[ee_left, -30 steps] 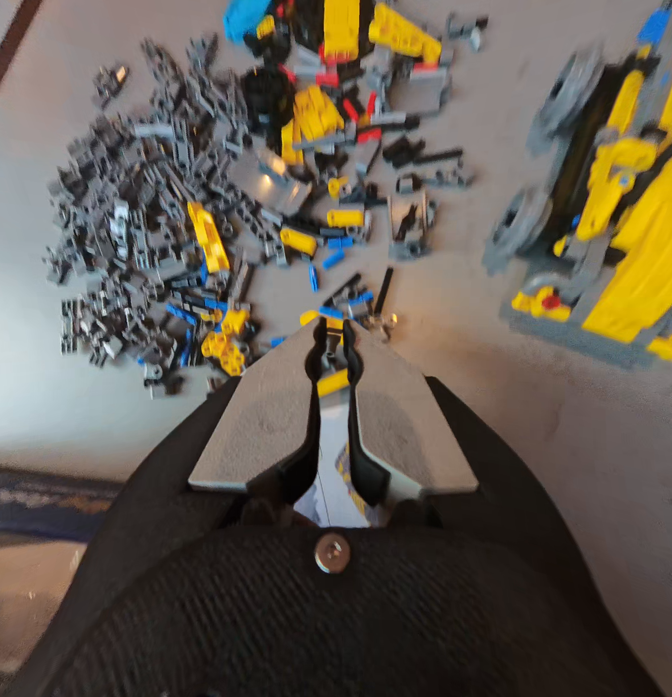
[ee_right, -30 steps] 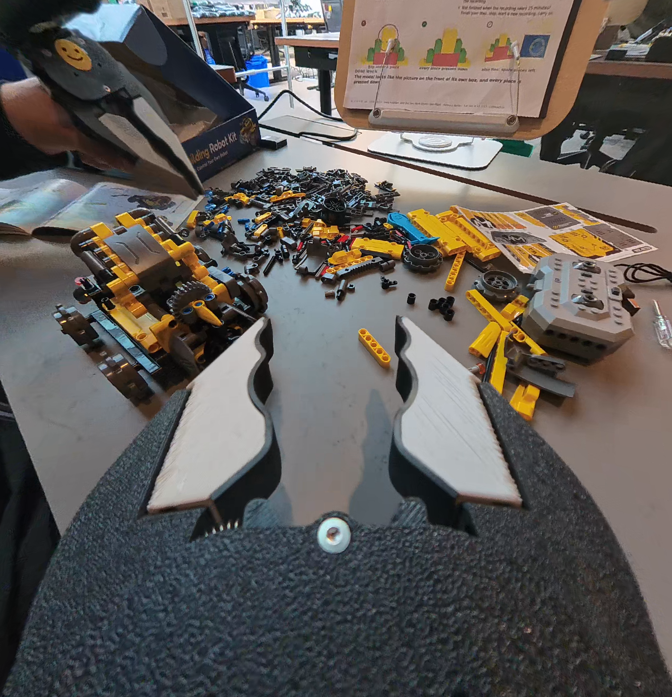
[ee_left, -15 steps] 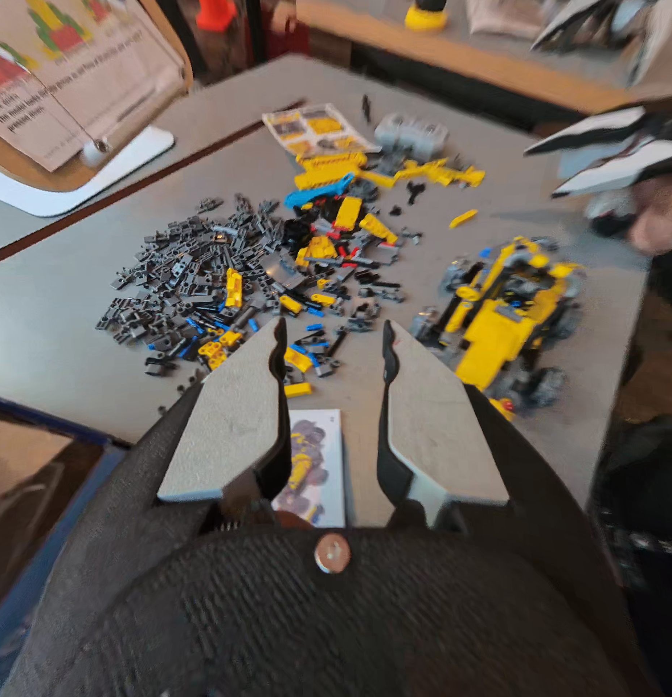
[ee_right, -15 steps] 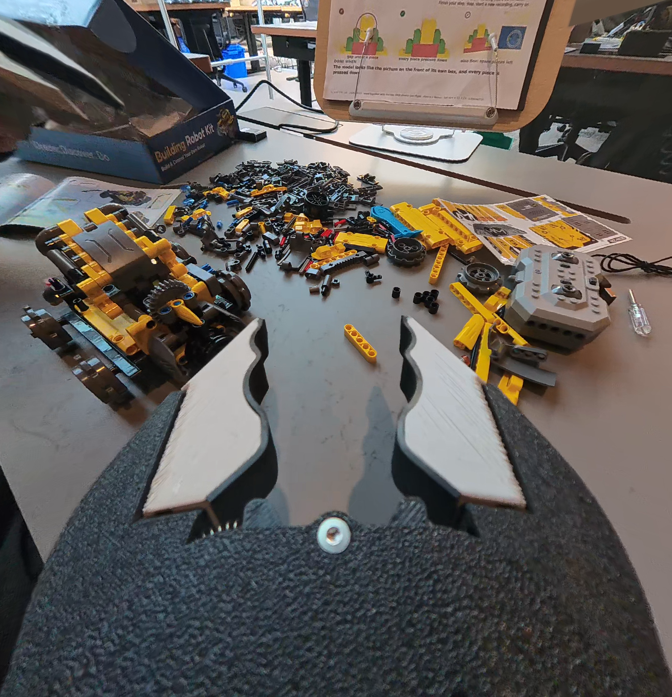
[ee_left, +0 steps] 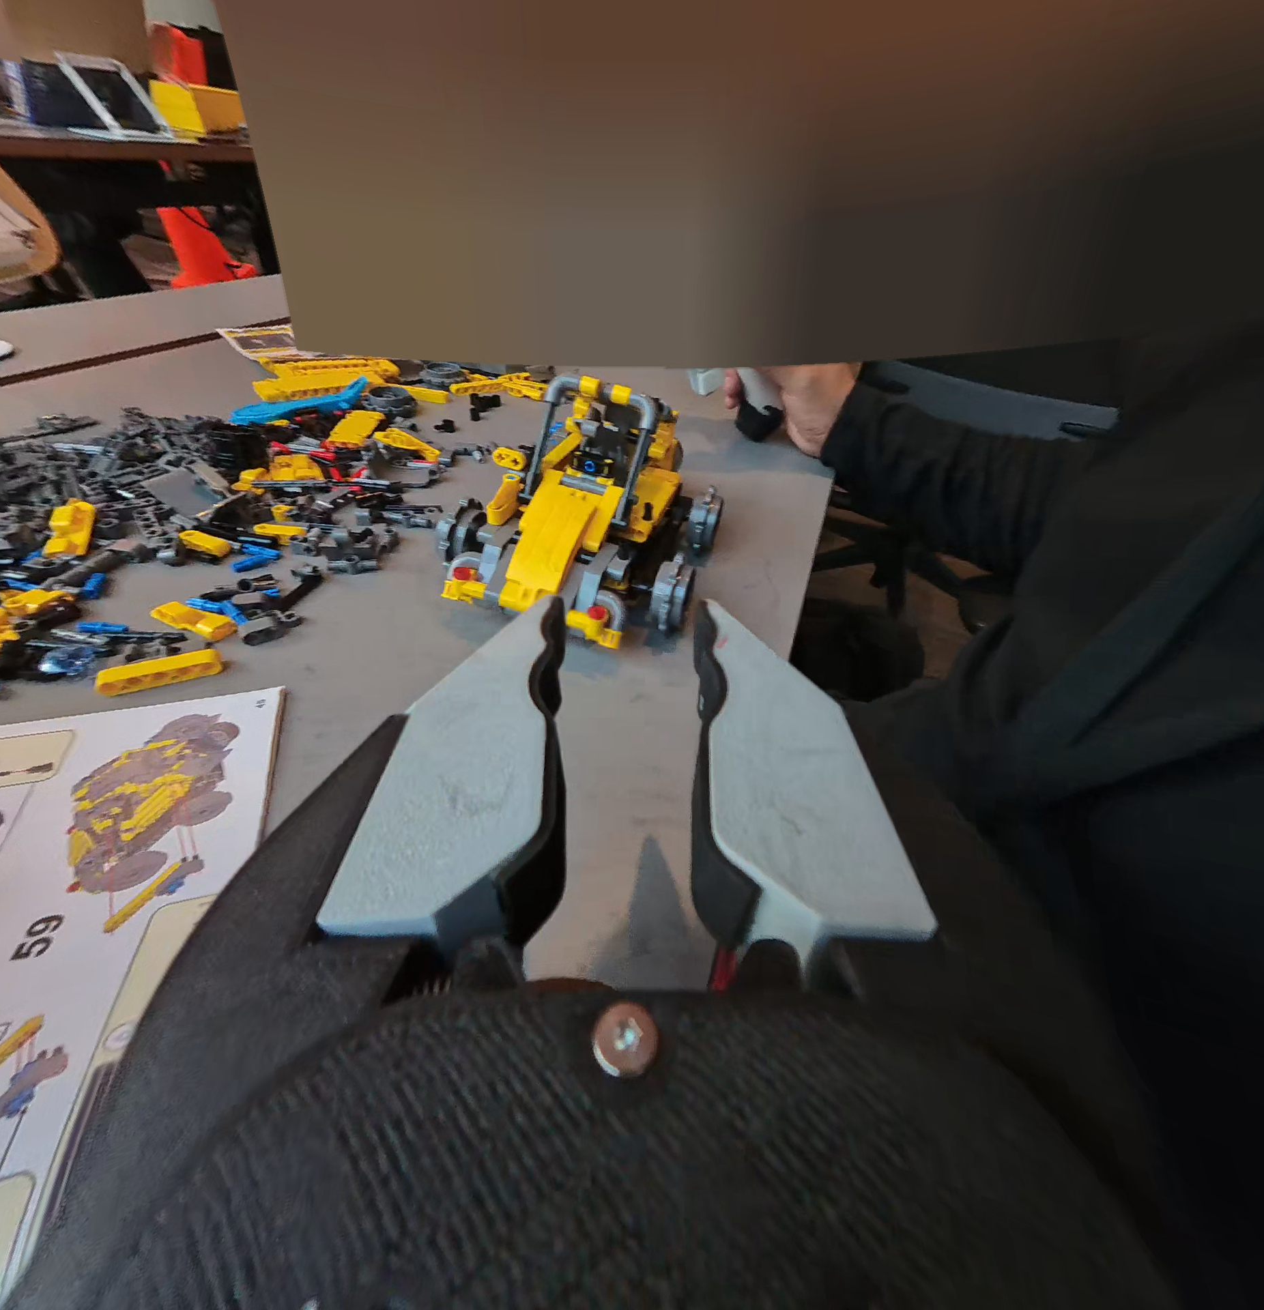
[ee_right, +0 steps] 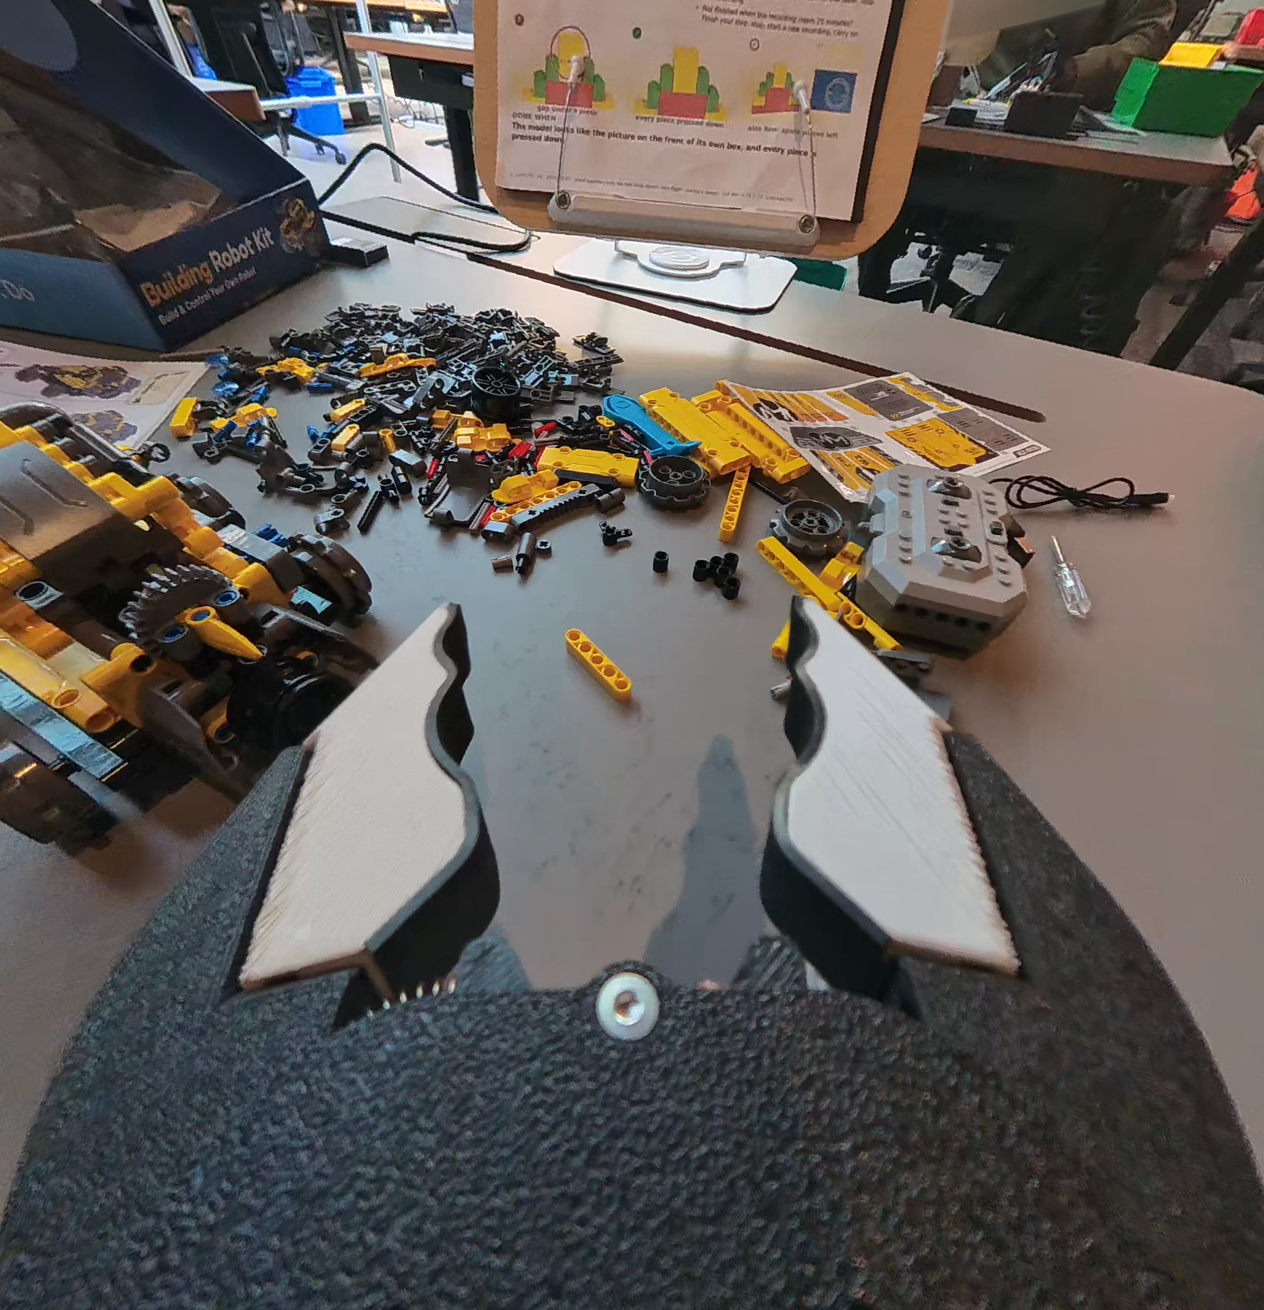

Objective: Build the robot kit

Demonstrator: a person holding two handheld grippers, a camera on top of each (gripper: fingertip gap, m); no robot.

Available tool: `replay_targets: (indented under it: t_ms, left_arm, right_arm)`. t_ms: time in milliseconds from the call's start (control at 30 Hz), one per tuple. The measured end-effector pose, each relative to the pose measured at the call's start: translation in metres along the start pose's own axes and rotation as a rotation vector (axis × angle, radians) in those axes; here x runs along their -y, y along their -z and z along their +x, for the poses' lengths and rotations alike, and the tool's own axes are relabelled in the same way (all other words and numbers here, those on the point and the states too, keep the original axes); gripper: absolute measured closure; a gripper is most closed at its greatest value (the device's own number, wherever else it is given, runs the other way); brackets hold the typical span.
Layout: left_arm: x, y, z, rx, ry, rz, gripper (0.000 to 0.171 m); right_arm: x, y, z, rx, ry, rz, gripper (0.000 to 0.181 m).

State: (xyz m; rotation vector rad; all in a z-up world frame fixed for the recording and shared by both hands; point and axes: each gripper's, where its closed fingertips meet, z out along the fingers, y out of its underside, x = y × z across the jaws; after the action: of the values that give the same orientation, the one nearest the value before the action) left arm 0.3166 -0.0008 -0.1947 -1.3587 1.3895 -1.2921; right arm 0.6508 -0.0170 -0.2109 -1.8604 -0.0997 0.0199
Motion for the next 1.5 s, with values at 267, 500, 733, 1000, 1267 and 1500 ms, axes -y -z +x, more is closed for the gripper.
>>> replay_targets:
  t_ms: [267, 500, 733, 1000, 1267, 1500]
  left_arm:
    - [0.003, 0.004, 0.007, -0.066, 0.007, 0.030, 0.144]
    - [0.004, 0.004, 0.006, -0.057, 0.007, 0.031, 0.144]
    - [0.003, 0.003, 0.005, -0.048, 0.007, 0.026, 0.144]
    - [0.002, 0.002, 0.003, -0.043, 0.021, 0.020, 0.144]
    - [0.002, 0.002, 0.002, -0.038, 0.024, 0.018, 0.145]
    - [0.003, 0.002, 0.002, -0.041, 0.031, 0.019, 0.145]
  right_arm:
    - [-0.002, -0.003, 0.002, -0.031, 0.033, -0.021, 0.092]
    - [-0.002, -0.002, -0.004, -0.010, 0.031, -0.023, 0.096]
    - [-0.010, 0.000, -0.010, -0.026, 0.124, -0.067, 0.181]
    - [-0.020, -0.010, -0.021, -0.010, 0.192, -0.140, 0.156]
    - [-0.011, -0.005, -0.017, -0.001, 0.146, -0.081, 0.154]
    - [-0.013, -0.006, -0.018, -0.001, 0.157, -0.091, 0.154]
